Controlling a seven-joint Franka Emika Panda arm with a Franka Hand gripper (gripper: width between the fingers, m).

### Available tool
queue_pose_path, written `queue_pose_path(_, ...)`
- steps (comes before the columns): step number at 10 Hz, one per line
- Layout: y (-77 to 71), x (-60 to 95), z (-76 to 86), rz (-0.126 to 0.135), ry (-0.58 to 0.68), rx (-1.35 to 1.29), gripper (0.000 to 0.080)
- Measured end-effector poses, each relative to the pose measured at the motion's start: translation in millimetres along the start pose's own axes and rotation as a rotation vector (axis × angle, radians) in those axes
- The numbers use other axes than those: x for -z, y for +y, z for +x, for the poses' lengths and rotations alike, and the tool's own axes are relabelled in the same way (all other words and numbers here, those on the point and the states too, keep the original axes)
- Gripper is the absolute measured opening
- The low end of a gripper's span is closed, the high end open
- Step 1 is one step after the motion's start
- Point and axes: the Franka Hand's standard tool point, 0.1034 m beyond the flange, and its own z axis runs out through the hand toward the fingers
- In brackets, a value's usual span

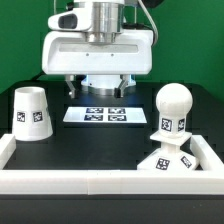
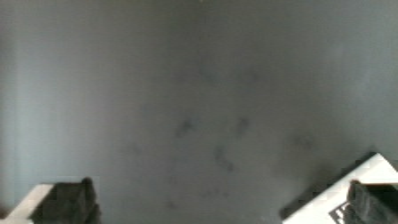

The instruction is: Assemble lamp

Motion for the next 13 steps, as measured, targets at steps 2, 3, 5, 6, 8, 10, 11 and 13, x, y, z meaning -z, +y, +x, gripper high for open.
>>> queue_pose_path(2, 24.8, 5.9, -24.8, -0.002, -0.008, -0.01, 0.0699)
queue_pose_path(3, 37.1, 10.3, -33.4, 0.0, -0.014, -0.013, 0.0699)
queue_pose_path(5, 66.6, 19.2, -45.9, -0.001, -0.006, -0.014, 0.0699)
queue_pose_path(6, 66.0, 18.3, -46.0, -0.001, -0.007, -0.021, 0.0699)
queue_pose_path(8, 65.2, 17.9, -45.8, -0.001, -0.008, -0.018, 0.0699)
queue_pose_path(10, 65.8, 17.6, -47.7, 0.0, -0.012, -0.03, 0.0699)
queue_pose_path(11, 69.7, 16.9, -55.8, 0.0, -0.027, -0.075, 0.0699)
queue_pose_path(13, 75.1, 12.3, -75.6, 0.011, -0.044, -0.083, 0.0699)
